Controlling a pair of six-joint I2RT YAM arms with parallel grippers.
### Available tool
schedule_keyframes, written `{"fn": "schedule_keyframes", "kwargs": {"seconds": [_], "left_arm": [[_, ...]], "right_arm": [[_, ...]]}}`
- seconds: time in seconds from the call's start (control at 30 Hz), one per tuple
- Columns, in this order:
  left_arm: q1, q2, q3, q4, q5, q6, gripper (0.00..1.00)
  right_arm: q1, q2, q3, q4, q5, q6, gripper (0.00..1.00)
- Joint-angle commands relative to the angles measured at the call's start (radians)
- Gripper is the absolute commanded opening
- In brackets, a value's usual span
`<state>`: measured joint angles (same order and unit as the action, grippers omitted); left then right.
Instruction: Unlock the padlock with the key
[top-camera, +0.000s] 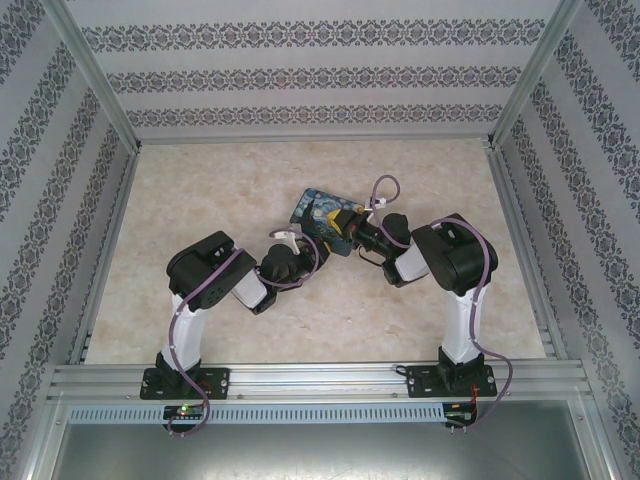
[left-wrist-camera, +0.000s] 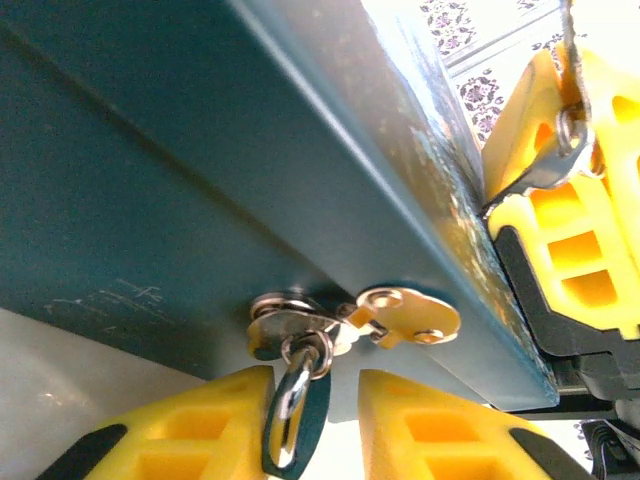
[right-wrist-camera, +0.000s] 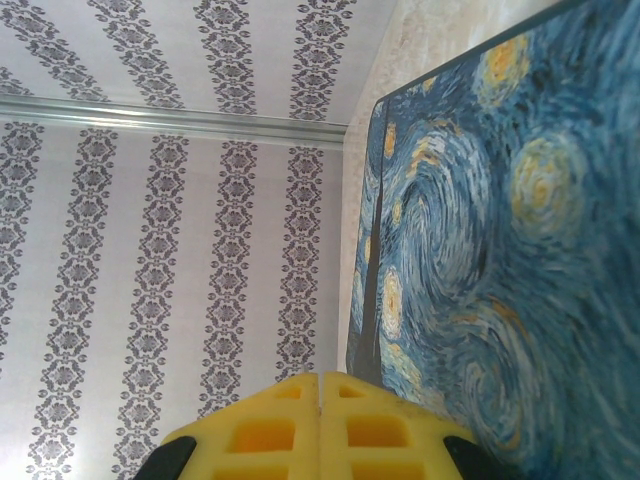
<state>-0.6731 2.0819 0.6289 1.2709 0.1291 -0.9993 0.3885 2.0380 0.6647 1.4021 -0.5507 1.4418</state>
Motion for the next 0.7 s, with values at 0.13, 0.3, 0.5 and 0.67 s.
{"fn": "schedule_keyframes", "kwargs": {"seconds": [0.13,0.3,0.5,0.67], "left_arm": [[-0.010,0.050,0.002,-0.119,-0.012,0.002,0.23],[-0.010,0.051,0.005,-0.122,-0.014,0.002,0.20],[-0.010,0.058,0.012,-0.125,-0.011,-0.002,0.14],[-0.009,0.055,0.009,-0.124,0.005,-0.003,0.00]], "right_arm": [[0.004,0.045,-0.018,-0.036,-0.002,0.000,0.00],[0.005,0.048,-0.019,-0.032,-0.002,0.000,0.00],[0.003,0.047,-0.017,-0.031,-0.001,0.003,0.00],[0.001,0.041,-0.012,-0.032,-0.005,0.008,0.00]]}}
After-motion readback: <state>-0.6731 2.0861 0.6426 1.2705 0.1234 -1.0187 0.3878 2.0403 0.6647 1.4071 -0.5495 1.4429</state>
